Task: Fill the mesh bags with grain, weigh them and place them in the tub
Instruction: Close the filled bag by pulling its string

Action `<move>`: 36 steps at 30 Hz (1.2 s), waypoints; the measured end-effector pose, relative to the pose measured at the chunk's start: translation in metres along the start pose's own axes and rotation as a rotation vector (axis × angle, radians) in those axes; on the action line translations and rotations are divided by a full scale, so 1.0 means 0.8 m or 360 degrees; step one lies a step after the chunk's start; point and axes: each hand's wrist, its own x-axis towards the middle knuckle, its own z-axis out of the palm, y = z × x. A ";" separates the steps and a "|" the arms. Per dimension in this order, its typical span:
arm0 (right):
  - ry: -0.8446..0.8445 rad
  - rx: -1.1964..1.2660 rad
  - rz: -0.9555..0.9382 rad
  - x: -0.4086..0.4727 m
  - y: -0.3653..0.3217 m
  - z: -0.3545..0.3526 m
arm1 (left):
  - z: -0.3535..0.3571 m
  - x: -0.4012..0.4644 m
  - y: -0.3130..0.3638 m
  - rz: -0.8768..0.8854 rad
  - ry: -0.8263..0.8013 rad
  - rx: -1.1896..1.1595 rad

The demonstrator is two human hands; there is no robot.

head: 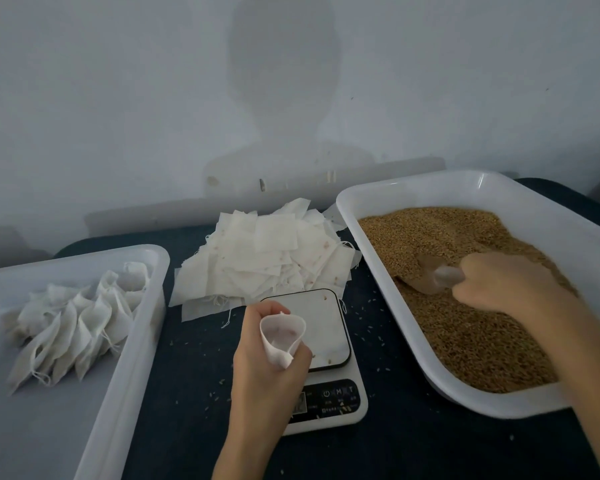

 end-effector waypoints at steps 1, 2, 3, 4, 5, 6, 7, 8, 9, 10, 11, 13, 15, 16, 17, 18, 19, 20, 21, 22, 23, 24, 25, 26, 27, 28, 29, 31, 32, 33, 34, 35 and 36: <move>-0.0015 0.0058 -0.0015 0.003 0.001 0.006 | -0.001 0.000 0.000 -0.0009 -0.0001 -0.0005; -0.0019 0.0114 -0.0027 0.004 0.004 0.010 | -0.001 0.000 -0.001 -0.0017 0.0002 -0.0010; -0.0011 0.0175 -0.0032 0.004 0.009 0.014 | -0.002 0.000 -0.002 -0.0026 0.0005 -0.0014; 0.0011 0.0250 -0.0037 0.002 0.015 0.016 | -0.002 0.000 -0.004 -0.0029 0.0009 -0.0015; 0.0041 0.0344 -0.0035 -0.002 0.021 0.017 | -0.002 0.001 -0.004 -0.0027 0.0015 -0.0012; 0.0080 0.0454 -0.0031 -0.008 0.027 0.017 | -0.002 0.001 -0.005 -0.0025 0.0023 -0.0009; 0.0127 0.0597 -0.0030 -0.015 0.034 0.018 | -0.002 0.002 -0.005 -0.0028 0.0028 -0.0009; 0.0185 0.0767 -0.0039 -0.022 0.039 0.020 | -0.001 0.003 -0.006 -0.0033 0.0030 -0.0009; 0.0257 0.0925 -0.0052 -0.030 0.042 0.023 | -0.001 0.004 -0.006 -0.0036 0.0029 -0.0008; 0.0343 0.1038 -0.0076 -0.038 0.044 0.027 | -0.001 0.005 -0.007 -0.0039 0.0027 -0.0005; 0.0439 0.1103 -0.0117 -0.044 0.043 0.030 | 0.000 0.006 -0.007 -0.0044 0.0022 -0.0001; 0.0604 0.1174 -0.0224 -0.055 0.038 0.034 | 0.000 0.009 -0.007 -0.0046 -0.0001 0.0016; 0.0679 0.1200 -0.0357 -0.065 0.031 0.029 | 0.000 0.013 -0.006 -0.0065 -0.0045 0.0032; 0.0690 0.1201 -0.0421 -0.069 0.027 0.024 | 0.000 0.016 -0.004 -0.0085 -0.0068 0.0038; 0.0689 0.1205 -0.0478 -0.072 0.025 0.018 | -0.001 0.019 -0.004 -0.0102 -0.0087 0.0046; 0.0670 0.1207 -0.0528 -0.075 0.022 0.011 | -0.003 0.023 -0.003 -0.0113 -0.0102 0.0051; 0.0638 0.1189 -0.0575 -0.076 0.020 0.003 | -0.004 0.026 -0.002 -0.0118 -0.0115 0.0053; 0.0601 0.1147 -0.0623 -0.077 0.017 -0.005 | -0.005 0.030 -0.001 -0.0113 -0.0124 0.0059; 0.0561 0.1097 -0.0669 -0.078 0.014 -0.013 | -0.005 0.034 0.000 -0.0099 -0.0129 0.0073; 0.0520 0.1057 -0.0713 -0.077 0.011 -0.020 | -0.006 0.038 0.001 -0.0082 -0.0134 0.0097; 0.0475 0.1019 -0.0757 -0.075 0.008 -0.027 | -0.006 0.042 0.001 -0.0070 -0.0142 0.0125; 0.0434 0.0980 -0.0809 -0.072 0.006 -0.034 | -0.006 0.045 0.001 -0.0070 -0.0152 0.0150; 0.0399 0.0942 -0.0858 -0.069 0.004 -0.041 | -0.005 0.047 0.000 -0.0082 -0.0161 0.0167; 0.0365 0.0915 -0.0905 -0.066 0.003 -0.047 | -0.005 0.049 -0.002 -0.0101 -0.0167 0.0179; 0.0318 0.0895 -0.0947 -0.063 0.001 -0.053 | -0.005 0.050 -0.003 -0.0118 -0.0170 0.0191; 0.0268 0.0877 -0.0988 -0.061 -0.001 -0.058 | -0.004 0.050 -0.005 -0.0131 -0.0172 0.0204; 0.0224 0.0860 -0.1027 -0.058 -0.001 -0.063 | -0.004 0.050 -0.006 -0.0143 -0.0171 0.0212; 0.0166 0.0798 -0.1087 -0.056 -0.001 -0.073 | -0.003 0.048 -0.008 -0.0175 -0.0172 0.0212; 0.0140 0.0747 -0.1113 -0.055 -0.001 -0.077 | -0.003 0.047 -0.008 -0.0184 -0.0171 0.0214; 0.0114 0.0693 -0.1136 -0.054 0.000 -0.081 | -0.002 0.047 -0.008 -0.0180 -0.0167 0.0222; 0.0092 0.0635 -0.1155 -0.053 0.000 -0.086 | -0.001 0.046 -0.008 -0.0166 -0.0163 0.0237; 0.0069 0.0573 -0.1167 -0.051 -0.001 -0.090 | 0.000 0.046 -0.007 -0.0147 -0.0161 0.0254; 0.0054 0.0516 -0.1178 -0.051 -0.002 -0.093 | 0.002 0.045 -0.006 -0.0120 -0.0161 0.0276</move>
